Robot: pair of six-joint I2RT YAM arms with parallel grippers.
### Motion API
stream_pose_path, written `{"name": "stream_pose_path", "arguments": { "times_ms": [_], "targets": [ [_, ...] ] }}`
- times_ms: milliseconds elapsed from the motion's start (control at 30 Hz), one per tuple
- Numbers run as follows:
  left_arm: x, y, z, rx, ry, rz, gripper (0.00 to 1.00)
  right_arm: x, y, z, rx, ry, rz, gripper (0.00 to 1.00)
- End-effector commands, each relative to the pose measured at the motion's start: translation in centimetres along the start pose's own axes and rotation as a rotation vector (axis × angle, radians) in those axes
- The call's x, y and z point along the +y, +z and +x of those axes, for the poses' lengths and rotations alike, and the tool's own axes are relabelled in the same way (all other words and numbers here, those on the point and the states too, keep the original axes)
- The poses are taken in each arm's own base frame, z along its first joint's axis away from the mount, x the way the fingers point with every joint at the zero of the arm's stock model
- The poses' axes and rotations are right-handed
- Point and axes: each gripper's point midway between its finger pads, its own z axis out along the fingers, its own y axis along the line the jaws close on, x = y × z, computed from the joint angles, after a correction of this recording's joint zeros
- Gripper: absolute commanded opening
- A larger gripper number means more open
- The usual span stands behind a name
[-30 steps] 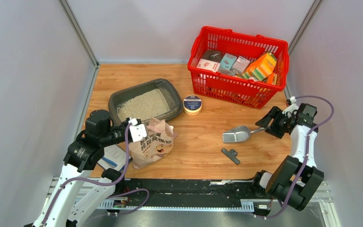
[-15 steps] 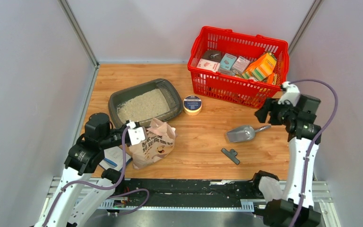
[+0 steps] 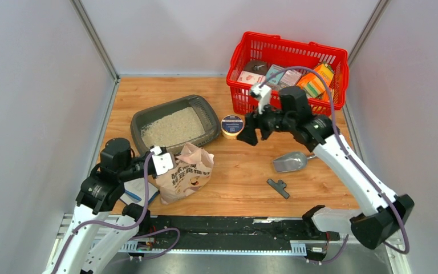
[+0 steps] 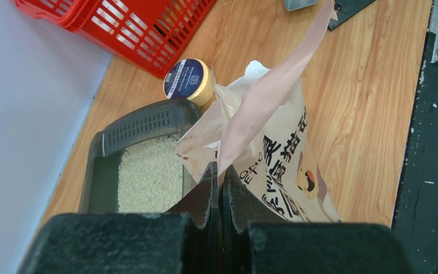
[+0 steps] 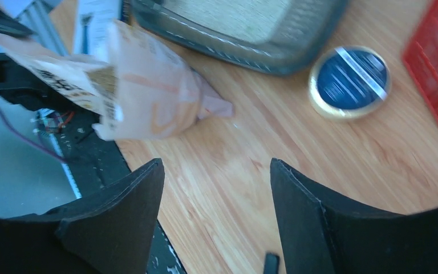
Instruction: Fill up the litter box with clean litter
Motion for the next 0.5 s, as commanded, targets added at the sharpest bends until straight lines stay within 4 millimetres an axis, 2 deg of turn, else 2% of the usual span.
{"name": "stream_pose_path", "arguments": {
  "times_ms": [0, 67, 100, 200, 367, 467],
  "targets": [
    [0.8, -1.7, -3.4, -0.081, 0.095, -0.051, 0.00, 5.4, 2.5, -4.6, -0.048, -0.057, -0.138, 0.70],
    [0.7, -1.8, -3.2, -0.072, 0.126, -0.045, 0.00, 6.0, 4.3, -4.4, -0.011, -0.044, -0.158, 0.70],
    [0.7, -1.9, -3.3, -0.072, 0.135, -0.044, 0.00, 7.1, 4.8, -4.5, -0.012, -0.054, -0.185, 0.70],
    [1.2, -2.1, -3.4, -0.055, 0.154, -0.056, 0.00, 8.5, 6.7, -2.9, 0.045, -0.092, -0.211, 0.70],
    [0.9, -2.6, -3.4, -0.049, 0.170, -0.056, 0.00, 8.7, 9.0, -0.4, 0.122, -0.124, -0.147, 0.70],
    [0.6, -2.7, -3.2, -0.050, 0.174, -0.055, 0.00, 8.6, 10.0, 0.3, 0.143, -0.122, -0.131, 0.70]
  ]
}}
